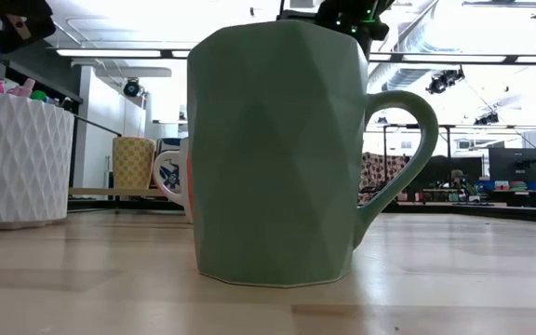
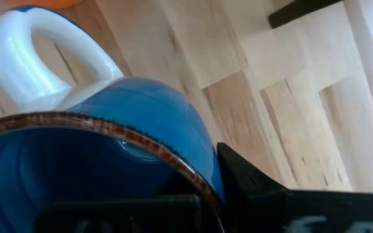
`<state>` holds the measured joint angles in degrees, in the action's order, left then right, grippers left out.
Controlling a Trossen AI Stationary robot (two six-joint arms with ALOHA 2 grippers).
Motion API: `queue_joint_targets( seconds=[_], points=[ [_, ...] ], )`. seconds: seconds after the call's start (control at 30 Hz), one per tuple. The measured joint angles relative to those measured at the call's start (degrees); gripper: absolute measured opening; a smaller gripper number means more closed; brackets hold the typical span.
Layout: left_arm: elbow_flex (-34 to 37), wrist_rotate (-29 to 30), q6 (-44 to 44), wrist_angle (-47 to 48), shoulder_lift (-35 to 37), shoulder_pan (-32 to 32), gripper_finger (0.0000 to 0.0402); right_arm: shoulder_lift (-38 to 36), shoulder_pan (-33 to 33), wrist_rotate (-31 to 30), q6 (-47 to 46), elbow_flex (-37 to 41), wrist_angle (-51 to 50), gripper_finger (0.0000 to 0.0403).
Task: Place coffee mugs
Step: Move the blue mug to the center of the table
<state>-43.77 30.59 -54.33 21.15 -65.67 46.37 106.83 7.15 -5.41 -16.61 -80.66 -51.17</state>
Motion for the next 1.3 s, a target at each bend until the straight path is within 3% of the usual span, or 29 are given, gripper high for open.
queue_joint_targets(
  seconds=[0.97,1.3],
  points=[
    [0.02,0.02,0.5,0.02,0.0,0.0,0.0101,0.12,-0.17,1.06,-1.33,0.0,0.91,0.0001],
    [0.02,0.02,0.52,0.02,0.0,0.0,0.0101,0.1,-0.45,-0.3,-3.91,-0.09,1.02,0.0065]
  ],
)
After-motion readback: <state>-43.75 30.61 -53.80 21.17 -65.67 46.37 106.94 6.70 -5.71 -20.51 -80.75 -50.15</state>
